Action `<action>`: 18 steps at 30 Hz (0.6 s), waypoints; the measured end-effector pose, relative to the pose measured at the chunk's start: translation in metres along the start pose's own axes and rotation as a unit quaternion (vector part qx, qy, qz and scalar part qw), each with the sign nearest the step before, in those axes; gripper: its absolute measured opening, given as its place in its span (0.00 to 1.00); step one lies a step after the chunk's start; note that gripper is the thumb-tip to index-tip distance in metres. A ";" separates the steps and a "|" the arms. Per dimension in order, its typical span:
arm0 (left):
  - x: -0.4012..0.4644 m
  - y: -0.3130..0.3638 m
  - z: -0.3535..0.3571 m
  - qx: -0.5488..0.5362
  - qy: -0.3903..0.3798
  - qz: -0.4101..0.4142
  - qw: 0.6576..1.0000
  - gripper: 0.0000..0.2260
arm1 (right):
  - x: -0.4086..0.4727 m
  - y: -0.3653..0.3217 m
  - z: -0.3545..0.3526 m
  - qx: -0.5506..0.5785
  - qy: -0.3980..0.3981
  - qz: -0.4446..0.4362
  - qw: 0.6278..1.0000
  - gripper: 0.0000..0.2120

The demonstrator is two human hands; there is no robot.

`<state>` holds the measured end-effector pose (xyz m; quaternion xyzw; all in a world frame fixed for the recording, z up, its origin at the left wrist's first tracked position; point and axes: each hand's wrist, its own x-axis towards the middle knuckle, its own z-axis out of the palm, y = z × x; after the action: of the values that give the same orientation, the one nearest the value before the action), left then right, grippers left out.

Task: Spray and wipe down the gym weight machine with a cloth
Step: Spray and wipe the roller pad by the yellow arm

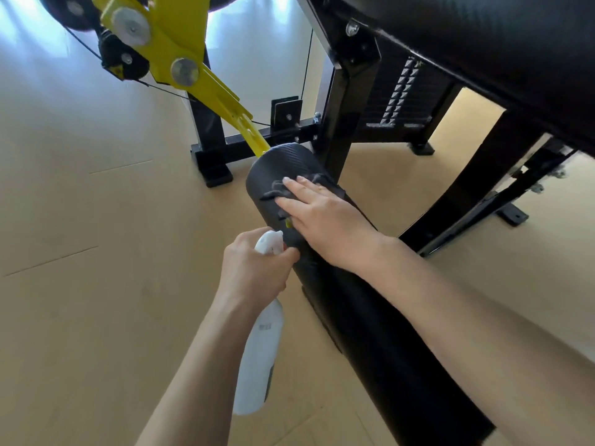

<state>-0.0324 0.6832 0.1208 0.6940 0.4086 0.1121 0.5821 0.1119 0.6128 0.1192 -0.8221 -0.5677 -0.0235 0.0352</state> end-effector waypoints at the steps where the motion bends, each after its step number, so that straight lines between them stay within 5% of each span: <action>1: 0.000 -0.001 -0.002 -0.007 0.002 -0.009 1.000 0.05 | 0.020 0.001 -0.005 -0.015 -0.024 -0.010 1.000 0.23; 5: 0.001 -0.004 -0.007 -0.042 0.019 -0.026 0.999 0.12 | 0.050 -0.002 -0.010 -0.013 -0.036 -0.008 0.999 0.23; 9: -0.003 0.000 0.000 -0.043 0.006 -0.006 0.999 0.06 | -0.031 -0.010 -0.003 0.016 0.032 0.009 0.999 0.23; 13: -0.003 0.000 0.002 -0.049 0.009 0.000 0.999 0.15 | -0.111 -0.014 -0.005 0.013 0.048 -0.007 0.999 0.22; 18: -0.002 -0.004 0.000 -0.065 -0.010 -0.004 0.998 0.15 | -0.050 0.000 -0.004 0.015 0.006 -0.058 0.998 0.19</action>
<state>-0.0352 0.6821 0.1173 0.6545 0.3971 0.1292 0.6303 0.0941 0.5659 0.1189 -0.7869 -0.6147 -0.0214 0.0494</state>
